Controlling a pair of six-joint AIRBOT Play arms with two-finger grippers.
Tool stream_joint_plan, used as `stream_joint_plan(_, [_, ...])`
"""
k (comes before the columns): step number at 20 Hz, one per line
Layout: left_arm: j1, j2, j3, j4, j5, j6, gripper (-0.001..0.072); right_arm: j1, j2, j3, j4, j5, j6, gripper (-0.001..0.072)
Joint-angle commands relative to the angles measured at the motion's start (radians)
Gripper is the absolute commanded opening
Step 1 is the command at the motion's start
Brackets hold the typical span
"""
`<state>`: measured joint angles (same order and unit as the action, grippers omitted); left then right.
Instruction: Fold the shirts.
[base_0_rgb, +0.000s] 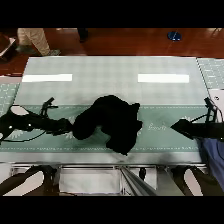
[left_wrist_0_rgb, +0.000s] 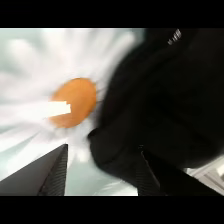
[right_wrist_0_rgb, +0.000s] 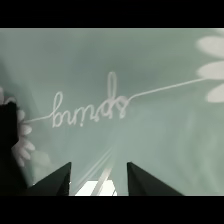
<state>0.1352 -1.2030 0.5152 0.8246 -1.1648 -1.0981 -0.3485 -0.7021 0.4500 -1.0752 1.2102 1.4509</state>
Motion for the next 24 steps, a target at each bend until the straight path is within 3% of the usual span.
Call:
stream_joint_plan(1, [-0.084, -0.093, -0.002, -0.095, 0.066, 0.093, 0.0503, 0.076, -0.001, -0.055, 0.064, -0.022, -0.018, 0.0405])
stream_joint_plan(3, [-0.098, -0.098, -0.002, -0.127, 0.102, 0.095, 0.0484, 0.138, 0.000, -0.075, 0.065, -0.048, 0.019, 0.0405])
stream_joint_plan(4, [-0.098, -0.098, -0.002, -0.127, 0.104, 0.095, 0.0281, 0.181, -0.002, -0.086, 0.069, -0.073, 0.041, 0.0405])
stream_joint_plan(5, [-0.098, -0.098, -0.002, -0.126, 0.103, 0.101, 0.0027, 0.223, -0.013, -0.091, 0.074, -0.097, 0.059, 0.0405])
stream_joint_plan(11, [-0.098, -0.098, -0.002, -0.127, 0.095, 0.126, 0.0023, 0.512, -0.237, -0.090, 0.247, -0.258, 0.045, 0.0405])
stream_joint_plan(18, [-0.098, -0.098, -0.002, -0.127, 0.097, 0.126, 0.0022, 0.722, -0.496, -0.046, 0.578, -0.417, -0.155, 0.0402])
stream_joint_plan(19, [-0.098, -0.098, -0.002, -0.130, 0.100, 0.126, 0.0022, 0.740, -0.526, -0.021, 0.596, -0.418, -0.182, 0.0312])
stream_joint_plan(21, [-0.096, -0.096, 0.014, -0.147, 0.098, 0.126, 0.0022, 0.751, -0.547, 0.044, 0.614, -0.391, -0.253, 0.0019])
stream_joint_plan(23, [-0.089, -0.066, 0.083, -0.155, 0.057, 0.126, 0.0022, 0.719, -0.507, 0.162, 0.543, -0.285, -0.272, 0.0019])
stream_joint_plan(24, [-0.079, -0.033, 0.131, -0.175, 0.033, 0.126, 0.0022, 0.688, -0.470, 0.242, 0.466, -0.235, -0.231, 0.0018])
